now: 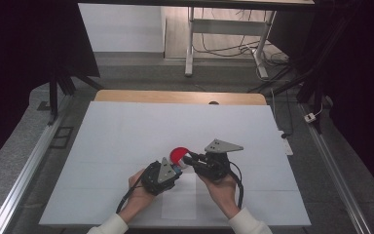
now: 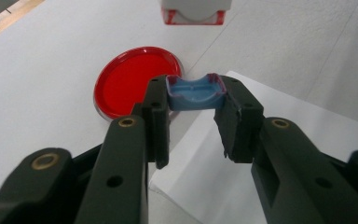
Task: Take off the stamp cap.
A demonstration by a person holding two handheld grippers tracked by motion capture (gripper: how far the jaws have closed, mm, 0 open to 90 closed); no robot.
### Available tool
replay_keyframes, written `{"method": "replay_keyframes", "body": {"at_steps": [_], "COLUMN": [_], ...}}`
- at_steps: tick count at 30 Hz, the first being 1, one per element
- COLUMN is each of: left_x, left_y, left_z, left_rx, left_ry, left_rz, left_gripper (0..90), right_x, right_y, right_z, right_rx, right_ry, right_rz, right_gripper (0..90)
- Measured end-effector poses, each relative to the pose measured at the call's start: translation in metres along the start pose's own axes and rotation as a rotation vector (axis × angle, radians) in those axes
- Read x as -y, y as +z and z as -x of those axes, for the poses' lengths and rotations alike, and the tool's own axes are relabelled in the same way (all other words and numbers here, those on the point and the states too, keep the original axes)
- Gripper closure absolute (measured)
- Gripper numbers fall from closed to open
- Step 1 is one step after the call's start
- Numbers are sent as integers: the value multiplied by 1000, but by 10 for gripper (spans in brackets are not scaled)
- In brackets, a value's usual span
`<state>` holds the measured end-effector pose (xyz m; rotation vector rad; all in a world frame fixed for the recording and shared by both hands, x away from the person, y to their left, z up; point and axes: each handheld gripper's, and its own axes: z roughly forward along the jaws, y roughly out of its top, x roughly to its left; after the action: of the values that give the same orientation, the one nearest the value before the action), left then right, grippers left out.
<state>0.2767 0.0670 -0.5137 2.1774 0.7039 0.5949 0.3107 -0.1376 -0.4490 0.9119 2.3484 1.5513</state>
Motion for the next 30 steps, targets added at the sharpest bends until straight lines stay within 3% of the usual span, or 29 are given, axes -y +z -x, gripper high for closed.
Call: {"method": "replay_keyframes", "body": {"at_steps": [8, 17, 26, 30], "left_x": [4, 18, 41, 48], "left_y": [-7, -29, -63, -69], "left_z": [-6, -20, -40, -46], "left_rx": [1, -1, 13, -1], "left_ry": [-18, -65, -160, -180], "left_rz": [12, 35, 73, 59], "left_gripper": [654, 653, 652, 652], "right_x": [1, 1, -1, -1], "right_y": [0, -1, -6, -7], "right_z": [1, 5, 9, 11], "right_rx": [-4, -10, -5, -2], "right_ry": [-3, -10, -23, -25], "right_rz": [-3, -5, 11, 15], "right_gripper": [752, 752, 751, 751]}}
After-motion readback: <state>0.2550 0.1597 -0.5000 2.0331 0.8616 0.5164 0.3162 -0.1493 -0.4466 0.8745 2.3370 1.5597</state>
